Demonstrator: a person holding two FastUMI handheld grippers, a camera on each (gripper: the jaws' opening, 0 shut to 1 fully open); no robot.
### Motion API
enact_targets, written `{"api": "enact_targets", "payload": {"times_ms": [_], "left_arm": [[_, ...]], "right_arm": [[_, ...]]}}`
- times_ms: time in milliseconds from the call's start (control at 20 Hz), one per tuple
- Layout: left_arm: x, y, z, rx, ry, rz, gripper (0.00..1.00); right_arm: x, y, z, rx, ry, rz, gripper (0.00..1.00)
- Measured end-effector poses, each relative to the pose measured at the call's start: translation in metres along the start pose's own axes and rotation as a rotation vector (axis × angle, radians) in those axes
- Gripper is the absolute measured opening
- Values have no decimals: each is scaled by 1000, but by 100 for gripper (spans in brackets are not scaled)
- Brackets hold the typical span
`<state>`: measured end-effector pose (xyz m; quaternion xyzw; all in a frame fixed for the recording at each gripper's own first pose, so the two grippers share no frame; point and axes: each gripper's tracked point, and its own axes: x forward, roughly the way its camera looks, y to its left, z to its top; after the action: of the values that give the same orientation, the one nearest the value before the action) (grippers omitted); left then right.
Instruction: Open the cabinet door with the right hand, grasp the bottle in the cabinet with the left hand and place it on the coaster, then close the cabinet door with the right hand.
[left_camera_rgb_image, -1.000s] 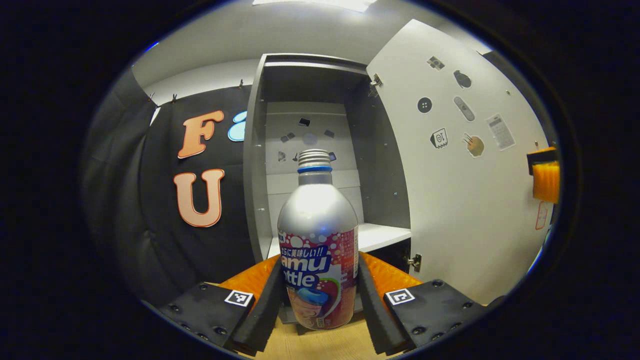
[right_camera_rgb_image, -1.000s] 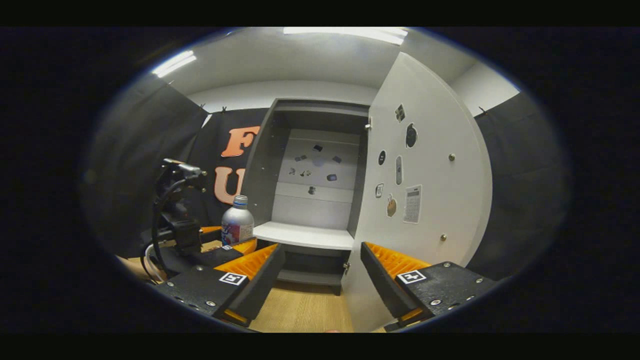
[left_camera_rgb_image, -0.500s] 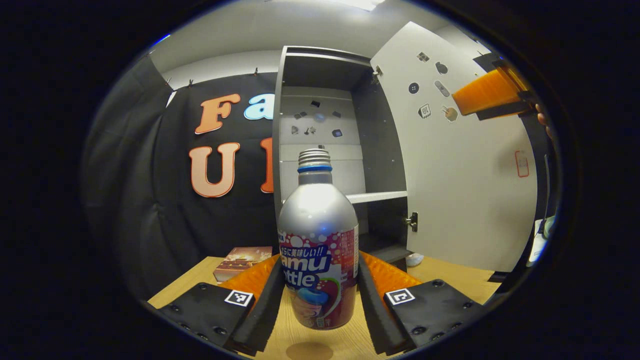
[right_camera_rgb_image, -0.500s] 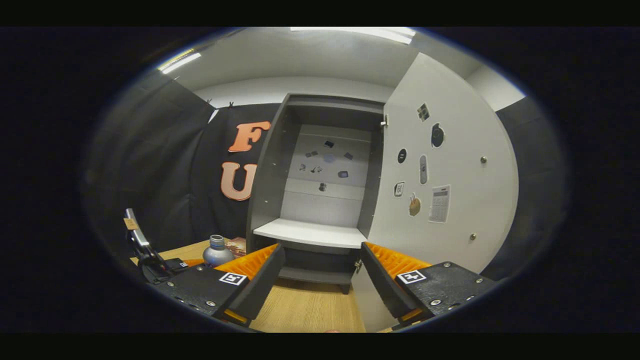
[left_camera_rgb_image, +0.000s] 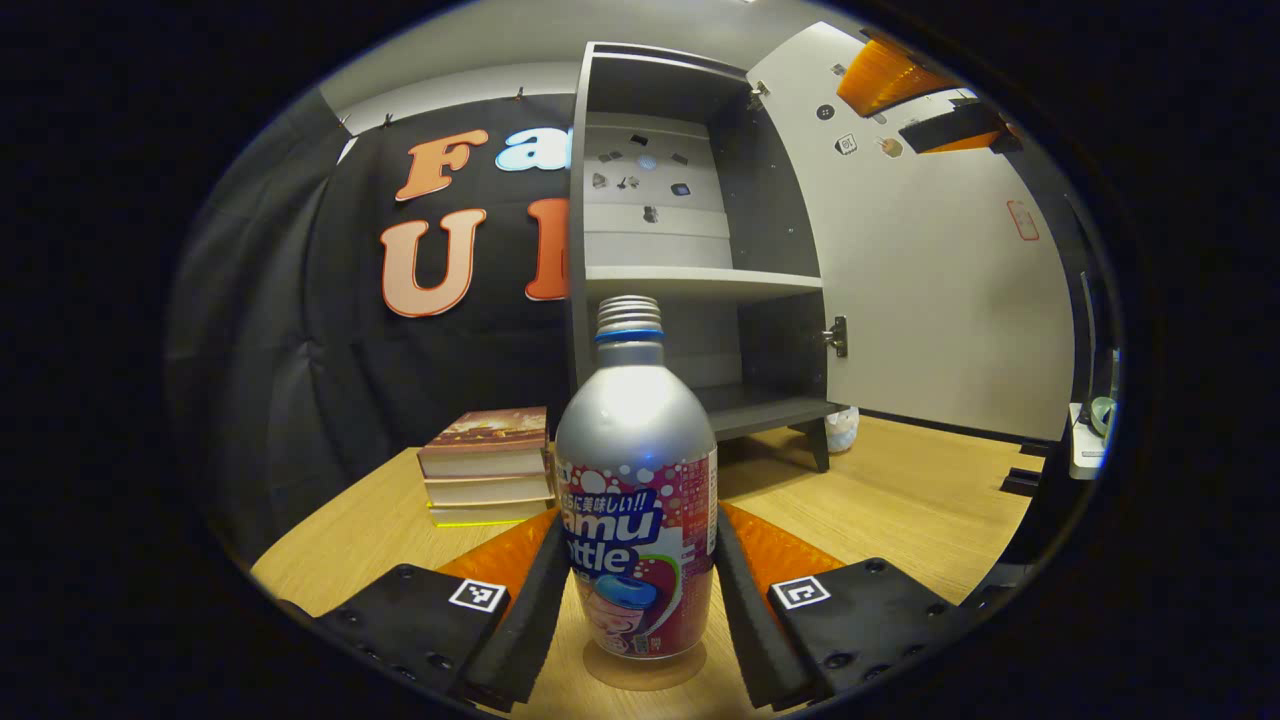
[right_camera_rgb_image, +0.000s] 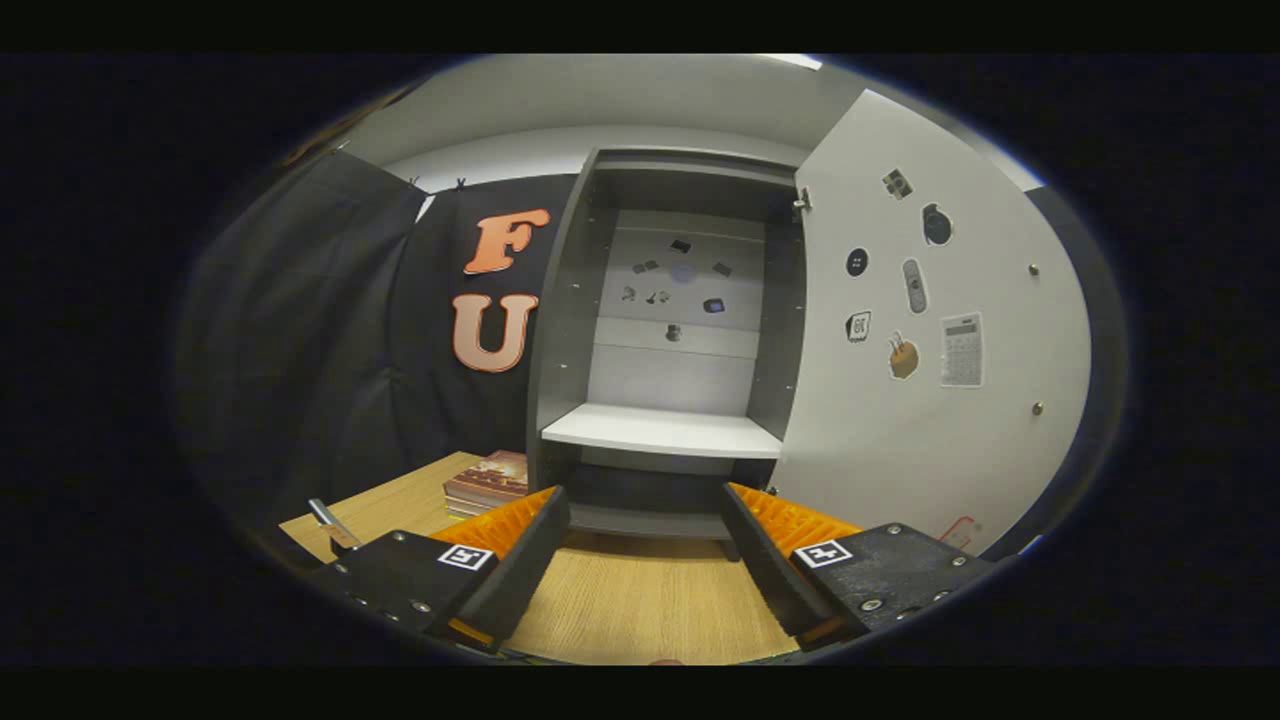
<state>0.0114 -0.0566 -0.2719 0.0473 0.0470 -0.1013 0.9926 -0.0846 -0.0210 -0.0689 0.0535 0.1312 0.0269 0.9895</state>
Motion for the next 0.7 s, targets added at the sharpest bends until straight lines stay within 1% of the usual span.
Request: {"api": "enact_targets", "payload": {"times_ms": [100,250,450,550,600,650,700], "left_arm": [[6,1,-16,-12,33,3,82],[12,-1,-29,-1,56,-6,82],[19,-1,-41,4,84,-15,82],[16,1,-41,10,76,-16,82],[14,1,-43,13,87,-17,82],[12,1,-42,10,86,-14,82],[9,2,-44,9,98,-9,82]], "right_arm": [[0,3,-2,0,16,-3,94],[4,9,-2,-15,20,-5,94],[4,14,-2,-24,25,3,94],[4,15,-4,-34,29,5,94],[3,15,-4,-37,29,5,97],[3,14,-4,-36,28,3,94],[3,13,-4,-33,28,1,94]]}}
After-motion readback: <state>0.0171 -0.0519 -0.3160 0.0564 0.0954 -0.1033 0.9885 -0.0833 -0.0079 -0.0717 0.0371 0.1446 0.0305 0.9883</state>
